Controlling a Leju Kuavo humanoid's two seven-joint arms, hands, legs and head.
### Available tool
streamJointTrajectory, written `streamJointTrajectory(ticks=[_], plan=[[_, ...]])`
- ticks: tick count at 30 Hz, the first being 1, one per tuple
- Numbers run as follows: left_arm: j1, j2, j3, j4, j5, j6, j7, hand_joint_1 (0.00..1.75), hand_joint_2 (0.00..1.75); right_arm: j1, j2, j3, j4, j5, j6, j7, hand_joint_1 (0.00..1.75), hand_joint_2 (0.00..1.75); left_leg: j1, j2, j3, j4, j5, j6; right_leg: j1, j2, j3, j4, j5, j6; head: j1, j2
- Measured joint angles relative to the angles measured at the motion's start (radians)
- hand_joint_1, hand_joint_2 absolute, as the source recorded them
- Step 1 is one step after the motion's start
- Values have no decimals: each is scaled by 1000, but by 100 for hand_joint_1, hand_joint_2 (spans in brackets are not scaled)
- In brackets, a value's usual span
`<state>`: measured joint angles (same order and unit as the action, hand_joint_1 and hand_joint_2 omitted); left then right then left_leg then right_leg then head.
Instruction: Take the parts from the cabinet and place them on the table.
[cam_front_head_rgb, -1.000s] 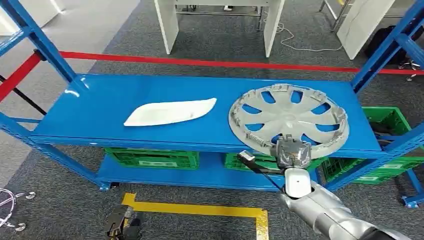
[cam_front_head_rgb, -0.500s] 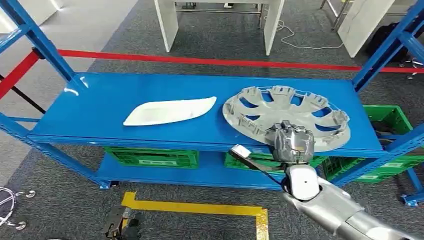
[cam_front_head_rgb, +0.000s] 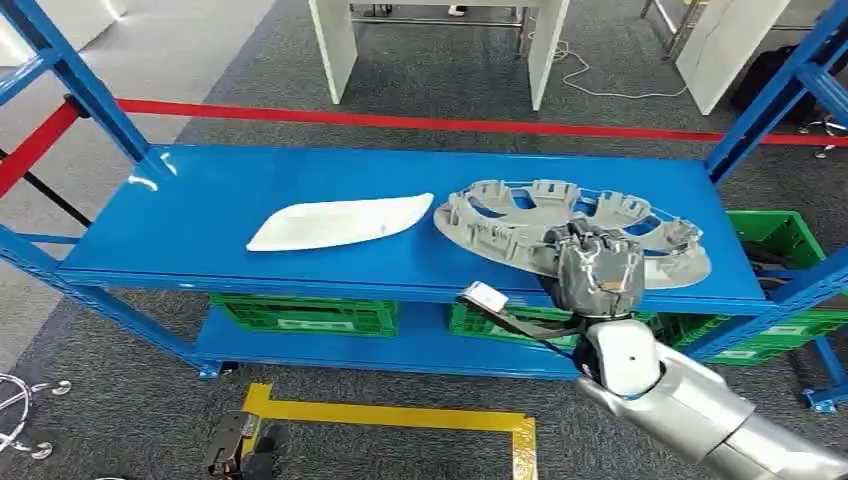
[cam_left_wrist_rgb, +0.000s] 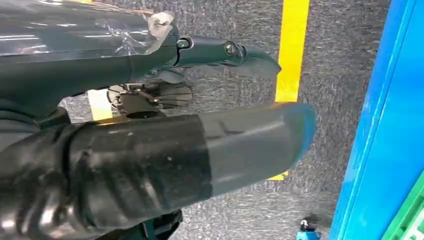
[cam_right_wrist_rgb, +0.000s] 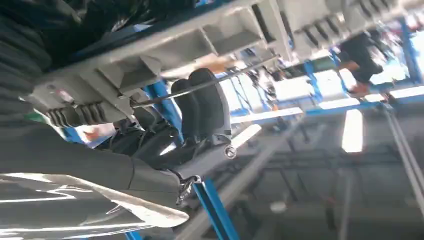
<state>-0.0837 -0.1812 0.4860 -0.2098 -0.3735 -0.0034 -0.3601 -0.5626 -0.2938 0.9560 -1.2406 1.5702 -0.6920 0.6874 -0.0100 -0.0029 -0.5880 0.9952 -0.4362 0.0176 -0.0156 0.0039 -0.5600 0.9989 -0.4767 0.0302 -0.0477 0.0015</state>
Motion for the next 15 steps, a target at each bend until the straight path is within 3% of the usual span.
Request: streamJointTrajectory(ticks=[15], plan=[[0, 0, 5, 0, 8, 9, -3, 0, 0, -84, -68, 100, -183, -3, 0, 0, 175, 175, 0, 0, -3, 0, 0, 0, 0, -1, -2, 0, 0, 0, 0, 0]])
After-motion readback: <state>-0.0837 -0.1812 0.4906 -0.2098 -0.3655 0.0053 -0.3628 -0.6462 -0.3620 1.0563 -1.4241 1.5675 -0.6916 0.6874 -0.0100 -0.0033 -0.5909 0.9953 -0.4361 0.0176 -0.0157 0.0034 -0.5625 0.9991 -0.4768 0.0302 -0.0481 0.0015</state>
